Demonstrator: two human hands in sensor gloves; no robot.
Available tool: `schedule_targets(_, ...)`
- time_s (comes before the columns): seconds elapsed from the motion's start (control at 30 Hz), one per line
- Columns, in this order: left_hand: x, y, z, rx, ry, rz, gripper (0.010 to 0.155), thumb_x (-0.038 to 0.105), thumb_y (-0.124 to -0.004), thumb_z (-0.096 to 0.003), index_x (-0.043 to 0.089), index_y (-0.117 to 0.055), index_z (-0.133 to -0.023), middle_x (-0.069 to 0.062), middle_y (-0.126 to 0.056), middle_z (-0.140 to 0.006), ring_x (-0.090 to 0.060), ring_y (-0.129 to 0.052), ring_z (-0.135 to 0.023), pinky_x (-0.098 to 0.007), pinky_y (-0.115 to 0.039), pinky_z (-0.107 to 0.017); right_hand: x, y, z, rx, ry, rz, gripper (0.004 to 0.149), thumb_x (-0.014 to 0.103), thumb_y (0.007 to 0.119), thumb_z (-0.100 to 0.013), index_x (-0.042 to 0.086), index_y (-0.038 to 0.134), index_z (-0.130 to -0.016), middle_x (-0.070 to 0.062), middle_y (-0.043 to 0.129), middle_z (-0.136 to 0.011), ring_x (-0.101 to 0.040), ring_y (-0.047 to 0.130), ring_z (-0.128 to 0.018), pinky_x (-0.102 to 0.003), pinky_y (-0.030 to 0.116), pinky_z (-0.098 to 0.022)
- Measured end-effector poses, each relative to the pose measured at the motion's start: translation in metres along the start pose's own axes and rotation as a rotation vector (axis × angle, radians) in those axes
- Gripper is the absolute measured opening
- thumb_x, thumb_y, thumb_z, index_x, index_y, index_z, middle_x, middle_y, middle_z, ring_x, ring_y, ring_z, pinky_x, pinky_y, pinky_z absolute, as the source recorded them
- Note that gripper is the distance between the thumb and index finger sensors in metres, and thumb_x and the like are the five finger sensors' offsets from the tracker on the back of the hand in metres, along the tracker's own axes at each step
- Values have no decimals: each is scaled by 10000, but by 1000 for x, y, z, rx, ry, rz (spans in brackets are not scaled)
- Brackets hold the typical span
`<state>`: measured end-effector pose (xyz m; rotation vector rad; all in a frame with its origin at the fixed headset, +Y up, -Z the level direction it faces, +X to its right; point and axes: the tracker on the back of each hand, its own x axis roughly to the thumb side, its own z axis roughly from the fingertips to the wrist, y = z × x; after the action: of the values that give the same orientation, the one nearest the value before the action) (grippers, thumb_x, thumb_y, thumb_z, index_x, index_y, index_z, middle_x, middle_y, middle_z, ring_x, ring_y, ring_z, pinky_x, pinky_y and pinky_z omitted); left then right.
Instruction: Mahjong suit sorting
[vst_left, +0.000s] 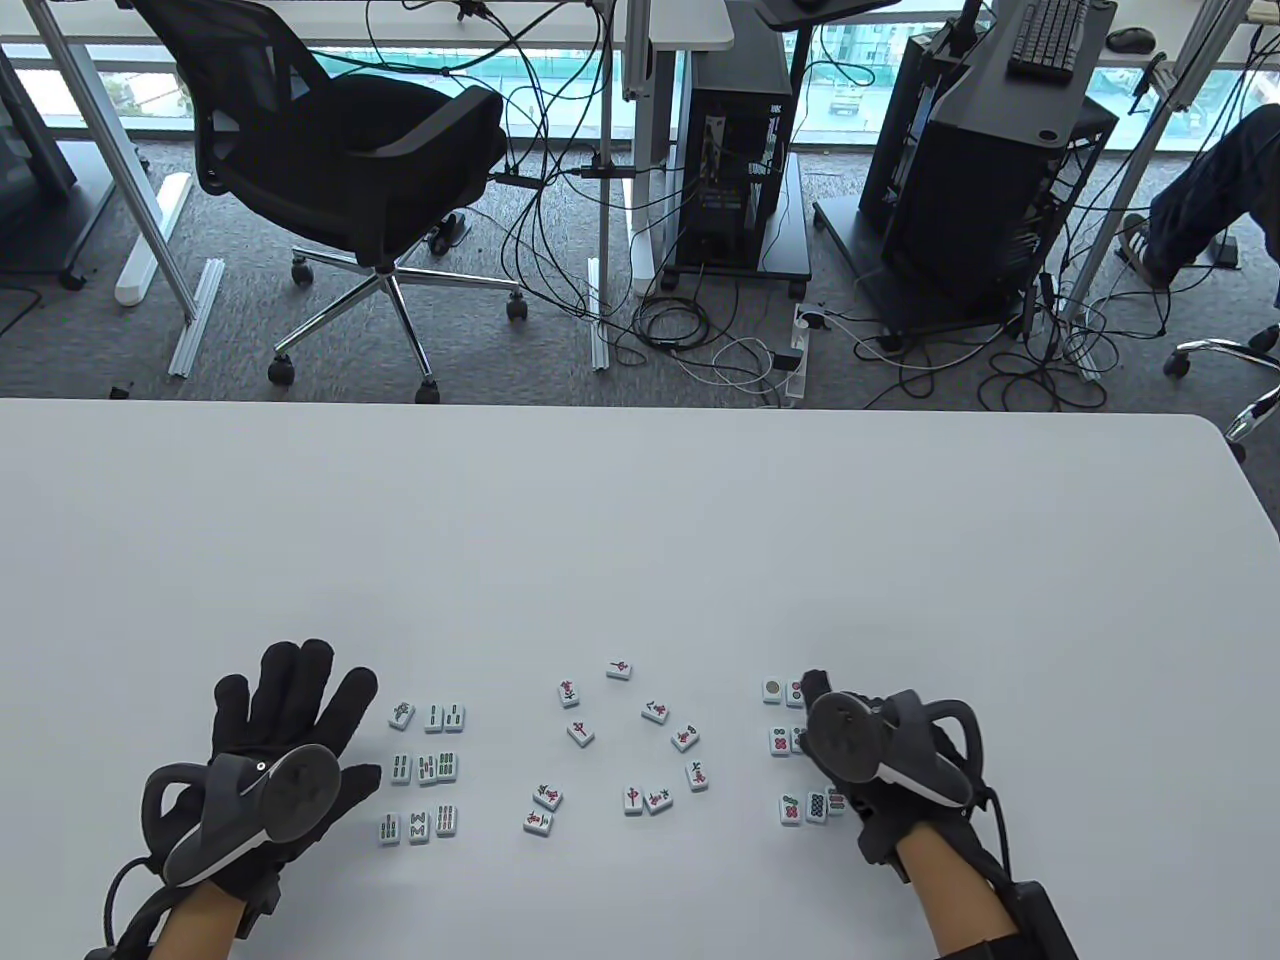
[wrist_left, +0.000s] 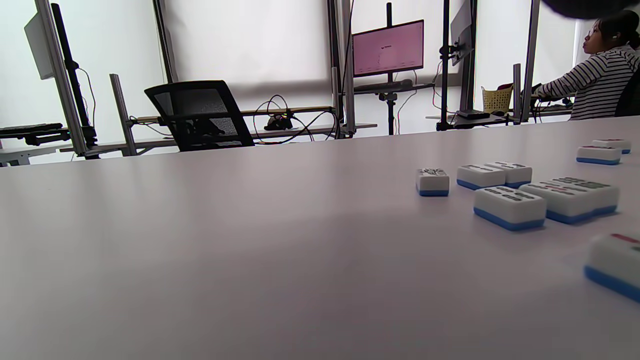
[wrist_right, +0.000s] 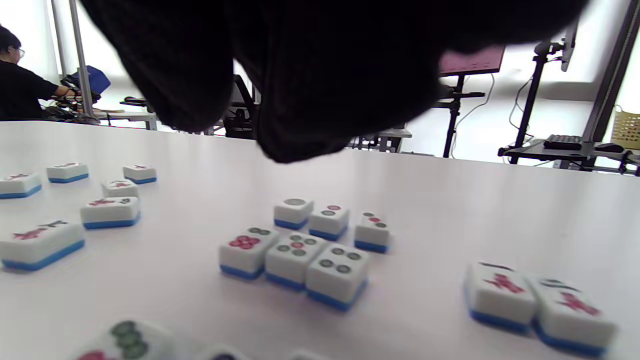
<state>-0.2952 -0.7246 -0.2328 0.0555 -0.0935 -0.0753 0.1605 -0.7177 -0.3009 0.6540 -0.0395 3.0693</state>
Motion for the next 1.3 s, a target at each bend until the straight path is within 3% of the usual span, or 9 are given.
schedule_targets(0.27, 0, 1, 0, 10, -5, 11, 835, 750, -611, -369, 489, -259, -1079, 131, 5, -1172, -221, -69, -1171, -566, -167, -825, 122, 6, -23, 62, -358, -30, 546, 350, 842, -449, 189, 746, -962, -53, 968, -523, -173, 914, -212, -273, 813, -146)
schedule_targets(0.4, 1, 1, 0, 10, -11, 17, 835, 751, -611, -369, 490, -260, -1079, 132, 5, -1172, -221, -70, -1171, -566, -167, -825, 170, 15, -29, 120, -499, 10, 571, 331, 841, -453, 228, 696, -996, -47, 964, -531, -171, 912, -220, -272, 812, -153)
schedule_targets(0.53, 1, 0, 0, 15, -15, 18, 836, 752, -610, -369, 489, -261, -1081, 131, 4, -1173, -221, -72, -1172, -567, -167, -825, 197, 24, -36, 165, -562, 43, 567, 327, 837, -457, 220, 697, -996, -45, 964, -519, -165, 907, -209, -269, 808, -145)
schedule_targets(0.77, 1, 0, 0, 18, -22, 27, 833, 752, -611, -370, 490, -265, -1081, 131, 2, -1174, -221, -73, -1172, -568, -168, -825, 215, 39, -41, 212, -597, 156, 532, 325, 828, -466, 198, 733, -973, -46, 964, -505, -160, 899, -194, -264, 799, -133)
schedule_targets(1.13, 2, -1, 0, 16, -25, 25, 833, 751, -610, -372, 491, -258, -1080, 134, 20, -1166, -217, -70, -1172, -566, -167, -826, 199, 36, -18, 98, -782, 253, 466, 285, 813, -466, 295, 763, -930, -45, 960, -565, -174, 916, -245, -269, 817, -176)
schedule_targets(1.23, 1, -2, 0, 16, -24, 27, 835, 751, -610, -371, 491, -256, -1080, 135, 22, -1166, -217, -71, -1172, -566, -166, -826, 188, 27, -18, 67, -698, 161, 548, 322, 819, -458, 230, 696, -983, -33, 964, -535, -160, 915, -219, -261, 817, -153)
schedule_targets(1.3, 1, -2, 0, 16, -24, 27, 840, 752, -610, -370, 494, -238, -1078, 134, 24, -1165, -218, -68, -1172, -567, -164, -825, 184, 23, -20, 64, -584, 124, 567, 383, 820, -449, 121, 749, -946, -40, 968, -494, -159, 909, -188, -264, 810, -127)
